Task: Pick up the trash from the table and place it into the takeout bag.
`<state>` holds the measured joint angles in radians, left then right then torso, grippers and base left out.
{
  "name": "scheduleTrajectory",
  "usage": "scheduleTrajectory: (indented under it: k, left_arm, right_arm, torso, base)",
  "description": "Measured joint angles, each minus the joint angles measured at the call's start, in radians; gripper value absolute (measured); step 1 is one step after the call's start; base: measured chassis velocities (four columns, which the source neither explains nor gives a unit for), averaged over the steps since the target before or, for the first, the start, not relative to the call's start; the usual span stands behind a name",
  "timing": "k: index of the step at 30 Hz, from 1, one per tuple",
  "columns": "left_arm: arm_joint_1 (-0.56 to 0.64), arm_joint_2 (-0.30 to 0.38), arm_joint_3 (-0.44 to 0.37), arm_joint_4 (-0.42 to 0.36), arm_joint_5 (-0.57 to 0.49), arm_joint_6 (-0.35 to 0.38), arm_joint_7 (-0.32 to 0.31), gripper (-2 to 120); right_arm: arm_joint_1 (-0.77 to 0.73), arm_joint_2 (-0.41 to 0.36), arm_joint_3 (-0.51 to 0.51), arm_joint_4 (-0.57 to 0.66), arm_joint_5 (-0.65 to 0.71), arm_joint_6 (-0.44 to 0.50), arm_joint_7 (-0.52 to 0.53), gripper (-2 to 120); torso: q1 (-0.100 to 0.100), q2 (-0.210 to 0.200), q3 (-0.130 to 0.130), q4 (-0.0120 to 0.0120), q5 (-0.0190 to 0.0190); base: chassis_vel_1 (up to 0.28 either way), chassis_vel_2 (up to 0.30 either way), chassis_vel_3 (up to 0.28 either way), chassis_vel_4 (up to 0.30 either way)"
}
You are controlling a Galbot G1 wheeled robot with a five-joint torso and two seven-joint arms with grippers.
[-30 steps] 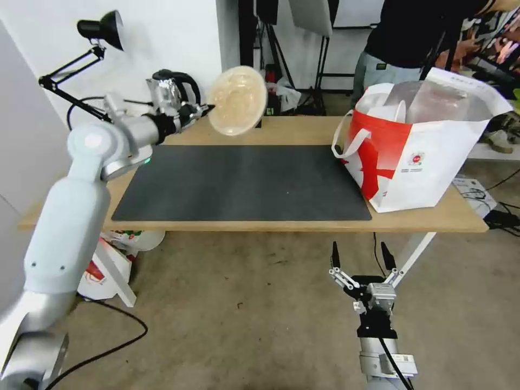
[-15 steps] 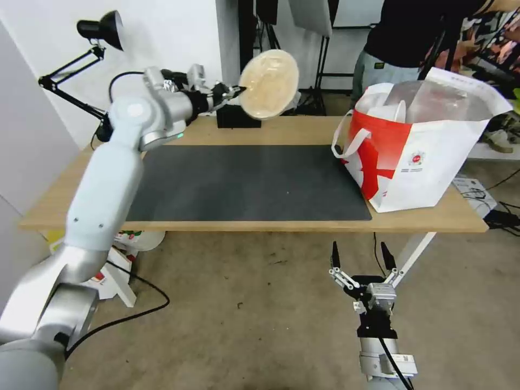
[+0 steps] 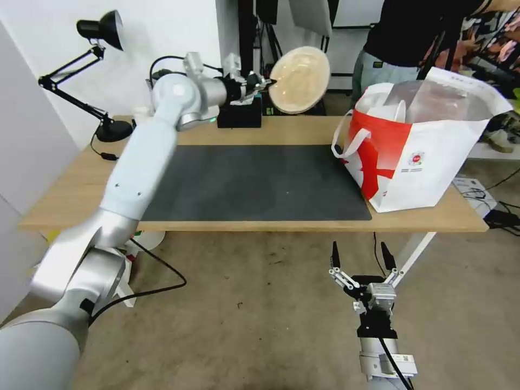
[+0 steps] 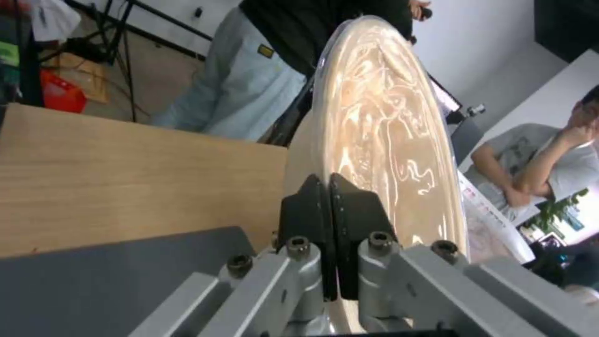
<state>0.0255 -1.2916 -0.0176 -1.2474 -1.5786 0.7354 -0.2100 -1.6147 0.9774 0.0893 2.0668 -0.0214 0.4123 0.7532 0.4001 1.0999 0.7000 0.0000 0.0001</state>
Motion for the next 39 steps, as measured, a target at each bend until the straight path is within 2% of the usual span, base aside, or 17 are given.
scheduleTrajectory:
  k: [10,12,13,23,26,27,31,39]
  left_arm:
    - [-0.087,-0.038,0.042,0.078,0.026,-0.003,0.039,0]
    - [-0.099,-0.041,0.054,0.092,0.042,-0.009,0.068,0]
    - [-0.106,-0.041,0.068,0.106,0.063,-0.018,0.107,0]
    - [-0.16,-0.033,0.134,0.157,0.11,-0.059,0.225,0]
    - [-0.181,-0.048,0.159,0.186,0.13,-0.084,0.281,0]
    - [-0.193,-0.057,0.178,0.204,0.142,-0.102,0.319,0]
    - [-0.214,-0.082,0.2,0.246,0.166,-0.12,0.366,0]
    - [-0.253,-0.139,0.231,0.347,0.207,-0.161,0.452,0]
  right_arm:
    - [0.0,0.0,0.0,0.0,0.0,0.0,0.0,100]
    - [0.0,0.0,0.0,0.0,0.0,0.0,0.0,100]
    - [0.0,0.0,0.0,0.0,0.0,0.0,0.0,100]
    - [0.0,0.0,0.0,0.0,0.0,0.0,0.0,100]
    - [0.0,0.0,0.0,0.0,0.0,0.0,0.0,100]
    - [0.0,0.0,0.0,0.0,0.0,0.0,0.0,100]
    - [0.0,0.0,0.0,0.0,0.0,0.0,0.0,100]
    - [0.0,0.0,0.0,0.0,0.0,0.0,0.0,100]
  torso:
    - [0.0,0.0,0.0,0.0,0.0]
    - [0.0,0.0,0.0,0.0,0.0]
    - [0.0,0.0,0.0,0.0,-0.0001]
    - [0.0,0.0,0.0,0.0004,-0.0002]
    - [0.0,0.0,0.0,-0.0003,0.0002]
    - [0.0,0.0,0.0,-0.0004,0.0001]
    - [0.0,0.0,0.0,0.0003,-0.0002]
    - [0.0,0.0,0.0,-0.0001,0.0]
  base:
    - [0.0,0.0,0.0,0.0]
    - [0.0,0.0,0.0,0.0]
    - [0.0,0.0,0.0,0.0]
    - [0.0,0.0,0.0,0.0]
    - [0.0,0.0,0.0,0.0]
    - [0.0,0.0,0.0,0.0]
    - [0.0,0.0,0.0,0.0]
    - [0.0,0.0,0.0,0.0]
